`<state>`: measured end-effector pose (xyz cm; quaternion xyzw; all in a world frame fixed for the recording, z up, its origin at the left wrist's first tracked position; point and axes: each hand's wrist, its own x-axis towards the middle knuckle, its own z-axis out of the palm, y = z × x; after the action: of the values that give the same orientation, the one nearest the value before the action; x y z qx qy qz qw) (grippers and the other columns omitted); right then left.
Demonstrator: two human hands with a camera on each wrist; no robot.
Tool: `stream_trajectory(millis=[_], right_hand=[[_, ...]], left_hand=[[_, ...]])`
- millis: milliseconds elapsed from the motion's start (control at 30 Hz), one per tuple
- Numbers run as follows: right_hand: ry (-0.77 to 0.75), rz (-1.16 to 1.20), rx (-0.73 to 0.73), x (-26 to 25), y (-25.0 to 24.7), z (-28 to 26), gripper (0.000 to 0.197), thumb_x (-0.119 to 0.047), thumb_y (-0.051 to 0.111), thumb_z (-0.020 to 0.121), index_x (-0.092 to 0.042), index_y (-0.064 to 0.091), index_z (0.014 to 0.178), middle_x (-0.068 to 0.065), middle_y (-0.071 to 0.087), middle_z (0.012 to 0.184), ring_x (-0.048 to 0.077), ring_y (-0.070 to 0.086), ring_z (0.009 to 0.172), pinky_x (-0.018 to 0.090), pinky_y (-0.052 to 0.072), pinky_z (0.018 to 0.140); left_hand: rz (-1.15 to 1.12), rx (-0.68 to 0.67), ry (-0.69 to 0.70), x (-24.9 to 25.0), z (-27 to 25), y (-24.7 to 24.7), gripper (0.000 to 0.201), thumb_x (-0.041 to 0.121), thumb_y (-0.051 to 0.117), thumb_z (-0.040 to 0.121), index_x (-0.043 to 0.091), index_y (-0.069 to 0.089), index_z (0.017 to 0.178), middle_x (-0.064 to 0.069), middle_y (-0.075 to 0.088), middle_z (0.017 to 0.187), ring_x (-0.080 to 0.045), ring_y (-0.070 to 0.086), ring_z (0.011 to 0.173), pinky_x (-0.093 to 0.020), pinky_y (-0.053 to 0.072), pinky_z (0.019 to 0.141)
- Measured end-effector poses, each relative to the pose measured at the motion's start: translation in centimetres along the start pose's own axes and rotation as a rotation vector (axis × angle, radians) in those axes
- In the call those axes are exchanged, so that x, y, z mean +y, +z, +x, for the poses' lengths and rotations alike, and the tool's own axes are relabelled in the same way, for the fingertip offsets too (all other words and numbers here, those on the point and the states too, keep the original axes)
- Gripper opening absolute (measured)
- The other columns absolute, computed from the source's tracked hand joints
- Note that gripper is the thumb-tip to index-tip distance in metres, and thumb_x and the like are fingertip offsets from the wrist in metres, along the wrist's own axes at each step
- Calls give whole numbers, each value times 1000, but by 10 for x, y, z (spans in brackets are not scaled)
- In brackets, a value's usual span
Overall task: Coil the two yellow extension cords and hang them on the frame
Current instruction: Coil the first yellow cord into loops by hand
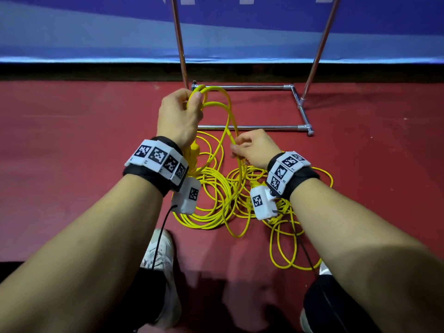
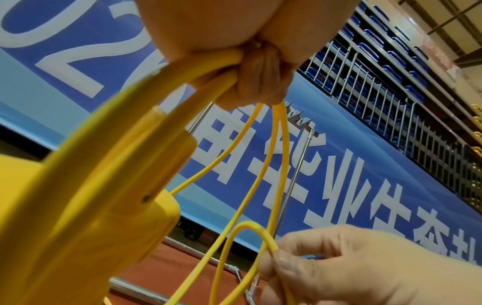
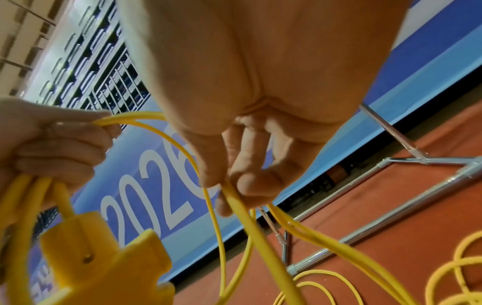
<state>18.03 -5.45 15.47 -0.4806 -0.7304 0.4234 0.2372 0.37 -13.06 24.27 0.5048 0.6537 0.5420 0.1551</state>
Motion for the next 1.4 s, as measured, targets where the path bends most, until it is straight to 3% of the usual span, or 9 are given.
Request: stream_trajectory(millis=[200, 367, 500, 700, 833, 967, 1167, 1333, 1400], right_hand=[[95, 273, 228, 5, 2, -3, 36, -28, 85, 77, -13, 52, 73, 5, 69, 66, 19, 72, 57, 37, 55, 66], [129, 42, 278, 7, -7, -7, 56, -21, 82, 77, -18, 50, 124, -3, 61, 76, 18, 74, 68, 37, 59, 78], [63, -268, 178, 12, -16, -5, 52, -42, 80, 78, -23, 61, 122, -2, 67, 109, 27, 62, 107, 32, 46, 92], [175, -585, 233, 21, -23, -9, 60, -75, 61, 78, -19, 66, 97, 6, 48, 119, 32, 44, 116, 44, 37, 100], [111, -224, 55, 29, -32, -3, 57, -66, 63, 84, -16, 48, 61, 7, 45, 60, 21, 43, 59, 34, 35, 61], [67, 425, 244, 17, -41, 1, 50, -45, 52, 101, -21, 40, 58, -1, 36, 50, 17, 38, 44, 33, 36, 58], [-130, 974, 474, -20, -57, 10, 31, -29, 49, 101, -22, 54, 72, 0, 70, 122, 16, 59, 125, 42, 47, 94], [-116, 852, 545, -8, -57, 11, 26, -31, 49, 100, -21, 63, 118, -30, 59, 92, 3, 53, 109, 42, 50, 95], [-14, 707, 569, 0, -55, 11, 23, -24, 50, 102, -18, 68, 88, -29, 56, 107, 0, 56, 99, 35, 55, 84]], left_hand=[[-89, -55, 27, 10, -4, 2, 30, 27, 54, 99, 22, 57, 70, 7, 54, 55, -5, 48, 46, -23, 37, 49], [-115, -100, 19, 10, -9, 4, 29, 23, 56, 100, 5, 61, 77, 3, 50, 55, -3, 44, 43, -20, 36, 46], [-131, -122, 13, 12, -11, 3, 33, 19, 56, 100, -11, 60, 86, -2, 47, 58, -3, 41, 42, -18, 34, 45], [-105, -74, -22, 11, -11, 2, 33, 21, 55, 101, 16, 56, 68, 1, 50, 55, -1, 42, 40, -18, 35, 45], [-30, 33, -101, 3, -3, -4, 34, 31, 55, 96, 22, 58, 64, 8, 55, 52, -8, 48, 47, -27, 41, 55], [62, 85, -143, -3, 0, -7, 36, 43, 53, 89, 21, 59, 62, -2, 63, 61, -23, 55, 57, -42, 53, 62], [130, 91, -166, -6, -3, -6, 40, 46, 50, 86, 14, 61, 66, -12, 70, 71, -33, 62, 67, -46, 56, 67], [113, 95, -152, -6, -2, -6, 36, 39, 53, 94, 20, 60, 64, -2, 66, 65, -20, 56, 59, -38, 54, 65], [106, 74, -141, -6, -3, -4, 36, 38, 53, 95, 22, 60, 64, 1, 64, 63, -18, 57, 58, -36, 53, 66]])
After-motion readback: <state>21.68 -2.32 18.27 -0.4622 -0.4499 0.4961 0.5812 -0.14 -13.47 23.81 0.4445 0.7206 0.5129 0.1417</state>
